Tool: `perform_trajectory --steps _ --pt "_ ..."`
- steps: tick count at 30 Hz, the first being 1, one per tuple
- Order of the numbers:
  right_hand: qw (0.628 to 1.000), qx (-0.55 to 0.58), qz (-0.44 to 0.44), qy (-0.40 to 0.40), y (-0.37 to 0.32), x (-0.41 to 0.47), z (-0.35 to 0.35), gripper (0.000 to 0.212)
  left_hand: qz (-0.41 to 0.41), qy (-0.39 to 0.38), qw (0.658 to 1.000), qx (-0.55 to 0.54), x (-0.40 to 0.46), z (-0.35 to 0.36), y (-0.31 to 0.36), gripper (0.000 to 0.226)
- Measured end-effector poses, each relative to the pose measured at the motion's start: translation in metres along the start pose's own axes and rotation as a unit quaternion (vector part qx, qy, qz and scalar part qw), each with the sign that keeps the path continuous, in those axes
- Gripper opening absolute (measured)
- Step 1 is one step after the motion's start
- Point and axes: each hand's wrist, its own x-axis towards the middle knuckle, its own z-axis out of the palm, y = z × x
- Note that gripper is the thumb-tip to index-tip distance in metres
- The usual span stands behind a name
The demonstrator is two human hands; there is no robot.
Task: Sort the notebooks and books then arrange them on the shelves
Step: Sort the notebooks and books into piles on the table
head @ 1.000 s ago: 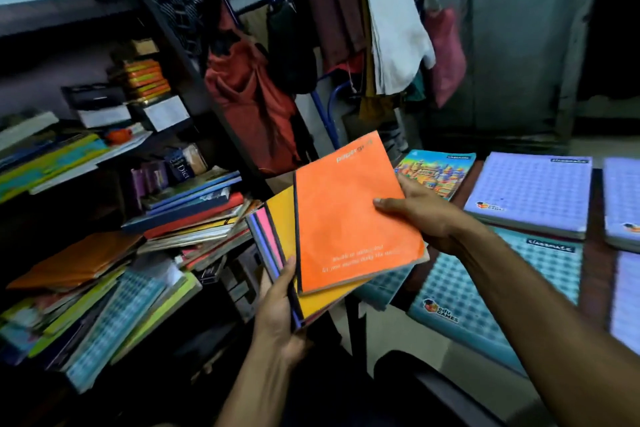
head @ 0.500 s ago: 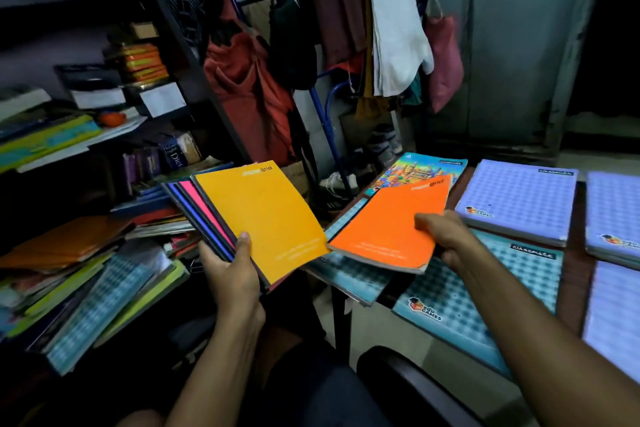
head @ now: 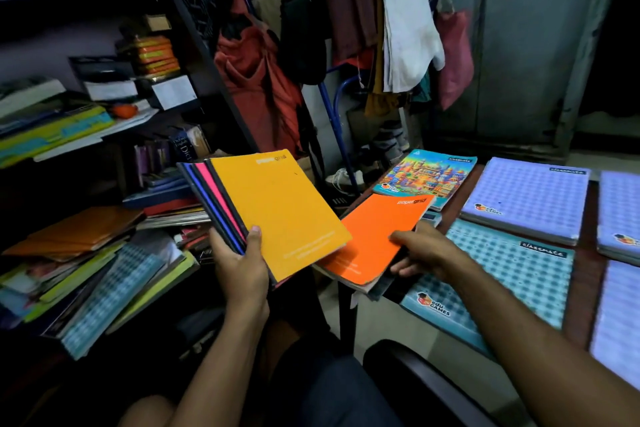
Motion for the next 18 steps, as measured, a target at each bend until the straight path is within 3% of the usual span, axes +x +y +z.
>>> perform_trajectory --steps 4,6,9,10,12,15,18 --pt "0.997 -0.066 -0.02 0.026 0.001 0.0 -0.004 0.027 -0.008 -0.052 0.999 -0.006 -0.003 0.002 -0.004 0.058" --pt "0.987 -0.155 -0.025 0.034 0.002 0.0 -0.014 0.028 -0.019 -0.082 0.996 -0.018 -0.002 0.001 -0.003 0.05" --pt "0.913 -0.402 -0.035 0.066 -0.016 -0.006 -0.034 0.043 -0.064 -0.127 0.989 -0.042 -0.001 0.003 -0.002 0.041" --pt "0.907 -0.411 -0.048 0.085 -0.027 -0.009 -0.039 0.051 -0.082 -0.141 0.985 -0.052 -0.002 0.005 -0.001 0.037" --pt "0.936 -0.331 -0.08 0.089 -0.046 -0.015 -0.043 0.061 -0.112 -0.171 0.977 -0.062 -0.007 0.015 0.0 0.031" --pt "0.967 -0.246 -0.072 0.002 -0.054 -0.025 -0.033 0.055 -0.146 -0.217 0.963 -0.068 -0.02 0.037 0.001 0.027" --pt "0.977 -0.201 -0.066 0.023 -0.04 -0.019 -0.039 0.049 -0.21 -0.252 0.941 -0.084 -0.036 0.061 0.001 0.022"
